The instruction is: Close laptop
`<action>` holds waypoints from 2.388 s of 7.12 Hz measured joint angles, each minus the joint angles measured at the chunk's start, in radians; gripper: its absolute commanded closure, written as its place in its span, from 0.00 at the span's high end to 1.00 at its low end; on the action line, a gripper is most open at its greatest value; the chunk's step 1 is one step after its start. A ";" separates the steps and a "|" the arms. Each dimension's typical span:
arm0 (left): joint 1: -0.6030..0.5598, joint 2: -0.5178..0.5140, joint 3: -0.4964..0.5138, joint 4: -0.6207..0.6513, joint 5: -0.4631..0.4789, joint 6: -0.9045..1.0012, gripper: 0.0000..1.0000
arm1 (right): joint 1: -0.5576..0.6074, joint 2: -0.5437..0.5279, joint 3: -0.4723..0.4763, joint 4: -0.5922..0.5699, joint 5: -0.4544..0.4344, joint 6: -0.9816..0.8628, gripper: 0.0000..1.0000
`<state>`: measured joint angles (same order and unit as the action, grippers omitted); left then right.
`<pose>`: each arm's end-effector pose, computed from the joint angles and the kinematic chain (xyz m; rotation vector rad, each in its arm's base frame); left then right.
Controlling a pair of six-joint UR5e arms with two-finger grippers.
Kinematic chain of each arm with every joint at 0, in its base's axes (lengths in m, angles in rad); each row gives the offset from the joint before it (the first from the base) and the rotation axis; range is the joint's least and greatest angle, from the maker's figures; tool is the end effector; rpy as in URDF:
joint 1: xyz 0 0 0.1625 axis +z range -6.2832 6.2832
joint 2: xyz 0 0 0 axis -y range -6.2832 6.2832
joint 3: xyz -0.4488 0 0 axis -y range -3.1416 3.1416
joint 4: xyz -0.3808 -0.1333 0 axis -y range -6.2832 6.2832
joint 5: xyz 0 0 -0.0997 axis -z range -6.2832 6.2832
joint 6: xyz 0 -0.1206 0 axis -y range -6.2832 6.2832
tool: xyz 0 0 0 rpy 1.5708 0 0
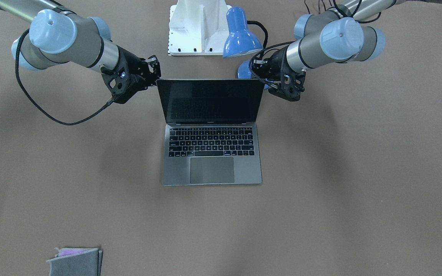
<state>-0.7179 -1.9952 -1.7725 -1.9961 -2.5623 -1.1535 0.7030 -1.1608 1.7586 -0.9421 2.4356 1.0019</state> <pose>0.4307 -0.4192 0.2946 -0.2362 1.2785 0.2631 -0.4316 -0.4202 0.2923 0.0756 -1.3599 -0.4160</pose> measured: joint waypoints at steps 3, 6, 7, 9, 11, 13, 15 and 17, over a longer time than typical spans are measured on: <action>-0.070 -0.043 0.046 -0.004 0.006 0.009 0.00 | 0.018 0.027 -0.033 0.001 -0.001 -0.002 0.00; -0.116 -0.116 0.145 -0.006 0.022 0.011 0.00 | 0.053 0.062 -0.082 0.002 -0.001 -0.007 0.00; -0.117 -0.133 0.178 -0.016 0.042 0.014 0.00 | 0.065 0.085 -0.116 0.003 -0.001 -0.009 0.00; -0.118 -0.151 0.243 -0.062 0.061 0.020 0.00 | 0.083 0.125 -0.186 0.005 -0.003 -0.014 0.00; -0.118 -0.179 0.294 -0.076 0.065 0.021 0.00 | 0.098 0.160 -0.240 0.006 -0.007 -0.019 0.00; -0.118 -0.202 0.331 -0.078 0.091 0.032 0.00 | 0.106 0.184 -0.289 0.006 -0.021 -0.031 0.00; -0.118 -0.222 0.381 -0.079 0.126 0.070 0.00 | 0.107 0.222 -0.350 0.007 -0.036 -0.042 0.00; -0.115 -0.253 0.461 -0.119 0.166 0.081 0.00 | 0.107 0.249 -0.397 0.009 -0.049 -0.044 0.00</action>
<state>-0.8332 -2.2481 -1.3117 -2.1152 -2.3959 -1.0725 0.8099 -0.9120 1.3615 -0.9332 2.3868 0.9578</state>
